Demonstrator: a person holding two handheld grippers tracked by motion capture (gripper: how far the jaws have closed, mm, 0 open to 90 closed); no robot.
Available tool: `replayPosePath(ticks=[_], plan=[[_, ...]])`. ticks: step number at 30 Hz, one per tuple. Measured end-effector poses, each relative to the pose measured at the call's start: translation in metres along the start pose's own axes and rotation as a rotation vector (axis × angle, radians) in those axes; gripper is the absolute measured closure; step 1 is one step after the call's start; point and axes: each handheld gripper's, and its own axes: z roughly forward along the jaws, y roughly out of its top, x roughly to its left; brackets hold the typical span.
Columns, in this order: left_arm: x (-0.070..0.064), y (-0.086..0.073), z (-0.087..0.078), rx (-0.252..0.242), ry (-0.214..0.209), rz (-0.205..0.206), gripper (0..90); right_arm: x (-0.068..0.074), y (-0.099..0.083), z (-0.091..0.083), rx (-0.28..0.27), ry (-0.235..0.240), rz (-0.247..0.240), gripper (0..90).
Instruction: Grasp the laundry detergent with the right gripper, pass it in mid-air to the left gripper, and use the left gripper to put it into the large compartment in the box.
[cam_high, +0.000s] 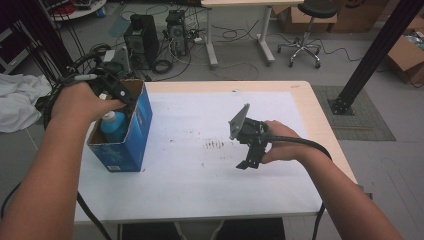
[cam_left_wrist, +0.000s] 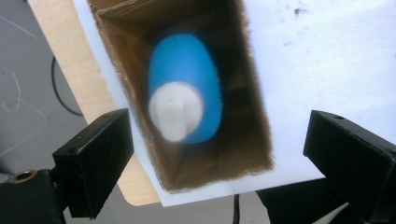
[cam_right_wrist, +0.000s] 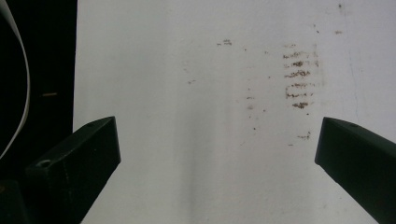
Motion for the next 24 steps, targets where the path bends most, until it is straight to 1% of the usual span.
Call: replayPosePath(ticks=[2, 4, 5, 7, 8, 9, 10, 11, 12, 14, 15, 16, 17, 18, 20, 21, 22, 24], plan=[[-0.002, -0.001, -0.002, -0.003, -0.002, 0.007, 7.6, 0.000, 0.000, 0.000, -0.001, 0.000, -0.001, 0.0], [-0.005, -0.002, -0.007, -0.008, -0.008, 0.030, 6.8, 0.000, 0.000, -0.001, 0.001, -0.001, 0.000, 0.0], [-0.007, -0.002, -0.009, -0.010, -0.016, 0.038, 4.7, 0.000, 0.000, -0.001, 0.002, -0.003, -0.001, 0.0], [-0.011, -0.003, -0.013, -0.014, -0.044, 0.070, 4.1, 0.000, 0.001, -0.002, 0.002, -0.004, 0.000, 0.0], [-0.013, -0.003, -0.015, -0.015, -0.048, 0.088, 4.1, 0.001, 0.001, -0.002, 0.002, -0.006, 0.000, 0.0], [-0.018, -0.003, -0.019, -0.019, -0.047, 0.110, 4.0, 0.001, 0.001, -0.003, 0.001, -0.007, 0.000, 0.0], [-0.018, -0.003, -0.019, -0.019, -0.047, 0.110, 3.8, 0.001, 0.001, -0.003, 0.001, -0.007, 0.000, 0.0], [-0.024, -0.003, -0.022, -0.029, -0.042, 0.135, 3.6, 0.001, 0.001, -0.003, -0.001, -0.008, 0.001, 0.0], [-0.024, -0.003, -0.022, -0.029, -0.042, 0.135, 3.4, 0.001, 0.001, -0.003, -0.001, -0.008, 0.001, 0.0], [-0.031, -0.003, -0.026, -0.044, -0.051, 0.164, 3.3, 0.001, 0.001, -0.003, 0.001, -0.007, 0.001, 0.0], [-0.037, -0.003, -0.028, -0.049, -0.065, 0.207, 2.7, 0.001, 0.002, -0.003, 0.007, -0.007, 0.000, 0.0], [-0.037, -0.003, -0.028, -0.049, -0.065, 0.207, 2.5, 0.001, 0.002, -0.003, 0.007, -0.007, 0.000, 0.0], [-0.045, -0.003, -0.030, -0.045, -0.063, 0.251, 0.9, 0.002, 0.002, -0.004, 0.010, -0.008, 0.002, 0.0], [-0.045, -0.003, -0.030, -0.045, -0.063, 0.251, 0.1, 0.002, 0.002, -0.004, 0.010, -0.008, 0.002, 0.0], [-0.053, -0.003, -0.033, -0.051, -0.058, 0.301, 0.2, 0.002, 0.002, -0.005, 0.009, -0.010, 0.002, 0.0], [-0.058, -0.004, -0.037, -0.058, -0.066, 0.331, 0.1, 0.001, 0.001, -0.006, 0.012, -0.010, 0.006, 0.0], [-0.058, -0.004, -0.037, -0.058, -0.066, 0.331, 0.2, 0.001, 0.001, -0.007, 0.014, -0.011, 0.007, 0.0], [-0.065, -0.005, -0.040, -0.080, -0.073, 0.386, 0.1, 0.001, 0.001, -0.007, 0.016, -0.011, 0.006, 0.0]])
